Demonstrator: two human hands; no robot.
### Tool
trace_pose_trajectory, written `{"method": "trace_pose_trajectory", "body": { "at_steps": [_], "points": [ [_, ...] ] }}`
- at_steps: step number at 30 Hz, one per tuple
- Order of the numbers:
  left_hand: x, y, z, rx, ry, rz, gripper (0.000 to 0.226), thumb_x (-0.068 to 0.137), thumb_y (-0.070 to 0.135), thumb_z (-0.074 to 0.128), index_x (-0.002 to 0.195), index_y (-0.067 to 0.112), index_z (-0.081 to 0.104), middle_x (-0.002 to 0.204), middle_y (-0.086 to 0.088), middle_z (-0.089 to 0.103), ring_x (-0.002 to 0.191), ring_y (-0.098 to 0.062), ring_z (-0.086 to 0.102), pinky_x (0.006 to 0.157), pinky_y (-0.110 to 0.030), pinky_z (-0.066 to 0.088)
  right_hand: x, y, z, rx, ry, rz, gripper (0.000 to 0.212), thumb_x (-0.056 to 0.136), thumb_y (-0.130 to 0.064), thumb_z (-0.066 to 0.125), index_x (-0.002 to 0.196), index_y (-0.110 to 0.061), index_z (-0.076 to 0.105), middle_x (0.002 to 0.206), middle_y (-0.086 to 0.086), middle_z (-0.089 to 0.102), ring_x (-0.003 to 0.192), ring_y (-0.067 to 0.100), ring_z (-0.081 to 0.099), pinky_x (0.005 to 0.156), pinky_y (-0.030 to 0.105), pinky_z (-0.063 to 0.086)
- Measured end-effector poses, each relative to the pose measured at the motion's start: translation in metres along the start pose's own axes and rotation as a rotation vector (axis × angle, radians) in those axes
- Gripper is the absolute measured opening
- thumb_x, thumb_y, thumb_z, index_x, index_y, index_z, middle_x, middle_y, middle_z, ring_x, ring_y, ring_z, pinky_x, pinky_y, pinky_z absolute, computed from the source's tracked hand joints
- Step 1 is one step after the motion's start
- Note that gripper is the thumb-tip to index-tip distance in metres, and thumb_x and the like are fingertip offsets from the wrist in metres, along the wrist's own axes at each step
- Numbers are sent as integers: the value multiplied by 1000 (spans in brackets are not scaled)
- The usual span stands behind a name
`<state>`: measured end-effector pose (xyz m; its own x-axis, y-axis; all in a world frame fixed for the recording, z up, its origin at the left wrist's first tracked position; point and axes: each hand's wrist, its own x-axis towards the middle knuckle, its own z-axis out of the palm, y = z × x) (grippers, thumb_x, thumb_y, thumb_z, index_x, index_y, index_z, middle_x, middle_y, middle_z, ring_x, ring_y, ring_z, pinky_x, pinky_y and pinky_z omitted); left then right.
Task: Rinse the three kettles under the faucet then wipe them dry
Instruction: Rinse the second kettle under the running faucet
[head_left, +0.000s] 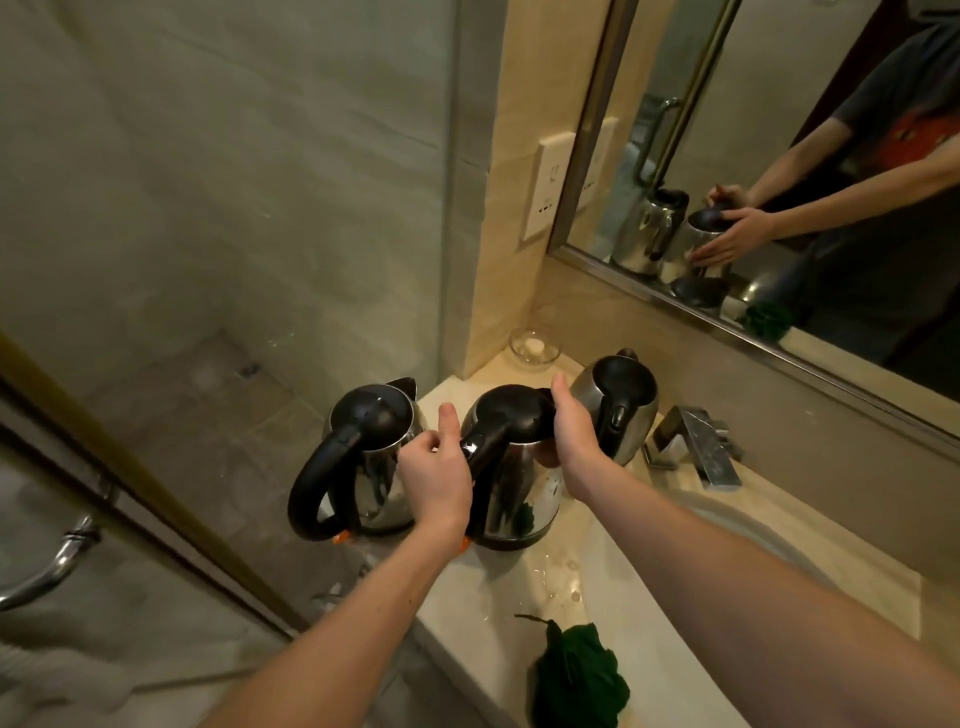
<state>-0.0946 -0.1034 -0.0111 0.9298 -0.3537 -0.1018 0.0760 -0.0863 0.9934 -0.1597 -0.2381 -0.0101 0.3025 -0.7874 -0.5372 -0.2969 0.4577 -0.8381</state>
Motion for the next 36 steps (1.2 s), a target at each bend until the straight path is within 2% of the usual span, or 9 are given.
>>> {"method": "trace_pose_trajectory", "body": {
  "at_steps": [6, 9, 13, 16, 20, 24, 31, 33, 36],
  "points": [
    [22, -16, 24, -2, 21, -22, 57, 91, 52, 48, 52, 13, 40, 48, -4, 43, 56, -40, 52, 55, -46, 48, 37, -5, 6, 52, -4, 29, 60, 93, -70, 34, 131, -28, 54, 113, 1, 64, 103, 22, 56, 72, 37, 43],
    [30, -21, 34, 2, 52, 17, 55, 94, 45, 48, 52, 10, 40, 48, -3, 40, 52, -29, 46, 53, -38, 41, 52, -8, 11, 24, -15, 15, 59, 92, -71, 34, 126, -29, 56, 113, 1, 66, 103, 21, 58, 64, 34, 43],
    [38, -32, 46, 10, 73, 50, 53, 95, 43, 47, 53, 11, 42, 48, 0, 40, 50, -13, 41, 51, -29, 34, 71, -9, 16, 24, -28, 8, 56, 93, -70, 32, 124, -29, 56, 113, 2, 66, 102, 20, 58, 64, 34, 40],
    [44, -43, 52, 27, 74, 67, 53, 95, 43, 47, 54, 10, 44, 49, 1, 40, 48, -9, 39, 51, -26, 33, 85, -5, 18, 15, -31, -7, 57, 94, -69, 31, 125, -29, 55, 114, 2, 65, 99, 20, 57, 64, 33, 40],
    [49, -56, 56, 9, 76, 105, 63, 92, 54, 45, 62, -1, 50, 52, -2, 43, 51, -12, 40, 53, -31, 35, 94, -1, 22, -16, -30, -34, 61, 91, -73, 31, 128, -30, 55, 116, 2, 65, 106, 24, 58, 72, 37, 45],
    [53, -62, 57, 13, 91, 128, 61, 81, 64, 41, 57, 8, 45, 50, 4, 41, 50, -13, 39, 53, -32, 35, 96, 0, 23, 11, -35, -53, 55, 93, -69, 34, 127, -31, 54, 118, 1, 62, 107, 23, 57, 78, 38, 47],
    [46, -66, 57, 88, 98, 142, 47, 86, 57, 44, 55, 22, 37, 48, 9, 36, 49, -8, 38, 53, -30, 29, 93, 4, 22, -17, -69, -95, 54, 94, -68, 32, 127, -31, 53, 119, 2, 60, 109, 23, 56, 64, 32, 44],
    [47, -66, 57, 107, 103, 135, 45, 87, 53, 43, 55, 22, 37, 49, 9, 36, 50, -8, 36, 54, -30, 28, 93, 3, 22, -43, -79, -102, 57, 94, -69, 31, 129, -30, 52, 120, 3, 60, 110, 24, 56, 71, 35, 47],
    [48, -66, 54, 191, 70, 140, 47, 93, 52, 42, 59, 20, 41, 53, 7, 43, 54, -11, 41, 56, -31, 29, 87, 4, 18, -105, -77, -134, 64, 92, -70, 30, 134, -27, 50, 125, 3, 60, 114, 24, 56, 92, 40, 48]
  ]
}}
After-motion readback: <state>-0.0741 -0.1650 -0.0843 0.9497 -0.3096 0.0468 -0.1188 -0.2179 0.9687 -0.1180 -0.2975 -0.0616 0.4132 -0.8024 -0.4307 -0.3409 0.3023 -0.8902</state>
